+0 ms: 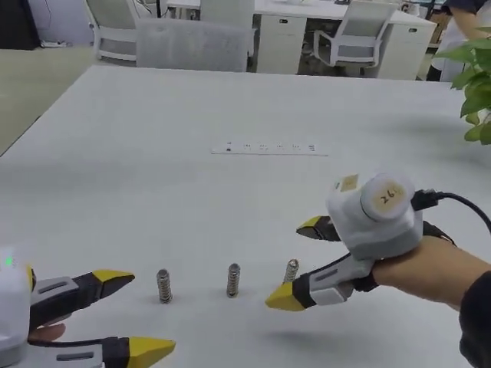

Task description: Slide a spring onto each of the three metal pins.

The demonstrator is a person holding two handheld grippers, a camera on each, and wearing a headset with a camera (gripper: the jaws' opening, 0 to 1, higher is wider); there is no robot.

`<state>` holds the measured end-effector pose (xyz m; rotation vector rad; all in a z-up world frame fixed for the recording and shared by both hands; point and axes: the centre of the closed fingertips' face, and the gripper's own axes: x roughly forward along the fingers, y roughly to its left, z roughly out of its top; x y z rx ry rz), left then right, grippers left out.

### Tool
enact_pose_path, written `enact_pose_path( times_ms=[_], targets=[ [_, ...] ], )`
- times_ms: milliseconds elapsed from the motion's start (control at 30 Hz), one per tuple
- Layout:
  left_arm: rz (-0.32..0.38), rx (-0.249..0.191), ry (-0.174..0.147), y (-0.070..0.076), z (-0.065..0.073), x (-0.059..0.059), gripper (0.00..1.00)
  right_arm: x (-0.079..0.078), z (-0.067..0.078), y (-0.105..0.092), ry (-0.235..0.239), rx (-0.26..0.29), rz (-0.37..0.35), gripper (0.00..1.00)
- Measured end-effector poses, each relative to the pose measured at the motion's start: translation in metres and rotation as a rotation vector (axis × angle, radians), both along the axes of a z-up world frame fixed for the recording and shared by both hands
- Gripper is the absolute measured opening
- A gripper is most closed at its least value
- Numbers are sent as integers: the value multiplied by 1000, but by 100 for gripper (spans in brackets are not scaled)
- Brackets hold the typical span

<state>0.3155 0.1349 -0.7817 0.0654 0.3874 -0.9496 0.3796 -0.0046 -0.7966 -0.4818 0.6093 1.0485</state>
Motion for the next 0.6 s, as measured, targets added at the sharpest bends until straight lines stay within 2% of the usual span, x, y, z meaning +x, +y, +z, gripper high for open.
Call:
enact_pose_path(
  times_ms=[167,400,600],
  targets=[
    [15,-11,5,1,-1,1,62,-3,4,0,-17,55,-27,75],
    [40,-20,4,3,1,3,63,-11,0,-2,-18,85,-53,76],
    [56,-23,6,4,-1,2,64,-12,-2,-4,-32,100,-73,76]
  ],
)
